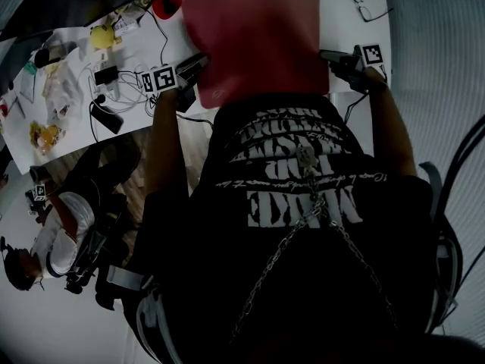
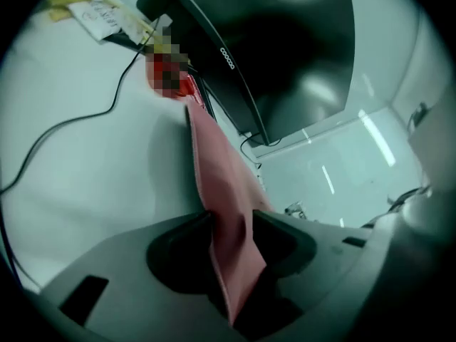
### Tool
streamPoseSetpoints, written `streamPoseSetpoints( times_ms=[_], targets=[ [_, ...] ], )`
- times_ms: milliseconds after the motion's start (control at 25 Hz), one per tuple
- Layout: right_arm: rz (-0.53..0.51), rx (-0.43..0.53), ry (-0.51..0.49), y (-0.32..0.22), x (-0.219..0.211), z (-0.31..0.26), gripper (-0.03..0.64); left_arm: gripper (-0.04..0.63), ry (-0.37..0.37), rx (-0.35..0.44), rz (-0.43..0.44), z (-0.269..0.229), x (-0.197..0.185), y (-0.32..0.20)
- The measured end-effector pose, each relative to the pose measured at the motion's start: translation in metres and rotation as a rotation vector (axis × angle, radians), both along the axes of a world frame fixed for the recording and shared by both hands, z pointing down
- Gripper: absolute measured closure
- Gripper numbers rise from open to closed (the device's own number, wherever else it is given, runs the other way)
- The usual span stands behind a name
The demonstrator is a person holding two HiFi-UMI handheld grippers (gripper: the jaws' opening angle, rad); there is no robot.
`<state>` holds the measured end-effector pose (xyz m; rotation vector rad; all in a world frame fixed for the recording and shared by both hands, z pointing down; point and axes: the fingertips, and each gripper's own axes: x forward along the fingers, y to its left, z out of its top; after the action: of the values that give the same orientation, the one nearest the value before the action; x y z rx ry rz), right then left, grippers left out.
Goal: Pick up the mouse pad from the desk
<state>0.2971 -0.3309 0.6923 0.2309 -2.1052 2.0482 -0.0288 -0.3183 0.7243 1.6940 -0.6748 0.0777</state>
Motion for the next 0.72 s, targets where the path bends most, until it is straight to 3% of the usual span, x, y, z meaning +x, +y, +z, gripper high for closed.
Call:
streamPoseSetpoints(
  times_ms=[160, 280, 360, 560, 640, 720],
  targets=[
    [0.021, -0.077, -0.070, 0.019, -0.005, -0.004, 0.348, 0.413, 0.185, -0.038, -0.042, -0.012, 0.009, 0.013],
    [0.030, -0.072, -0.064, 0.028, -0.006, 0.001, 0.348, 0.413, 0.258, -0.074, 0.046, -0.014, 0.028, 0.034],
    [0.012, -0.024, -0.030, 0.028, -0.010, 0.007, 0.348, 0.413, 0.196, -0.089, 0.133, -0.003, 0.036, 0.050],
    [-0.053, 0.094, 0.079, 0.014, -0.023, 0.024, 0.350, 0.413, -0.031, -0.039, 0.200, 0.027, 0.037, 0.041],
    [-0.029, 0.133, 0.124, 0.000, -0.029, 0.031, 0.350, 0.413, -0.075, -0.014, 0.212, 0.029, 0.037, 0.033],
    [-0.006, 0.167, 0.230, -0.016, -0.027, 0.043, 0.350, 0.413, -0.097, 0.001, 0.198, 0.030, 0.036, 0.021]
  ],
)
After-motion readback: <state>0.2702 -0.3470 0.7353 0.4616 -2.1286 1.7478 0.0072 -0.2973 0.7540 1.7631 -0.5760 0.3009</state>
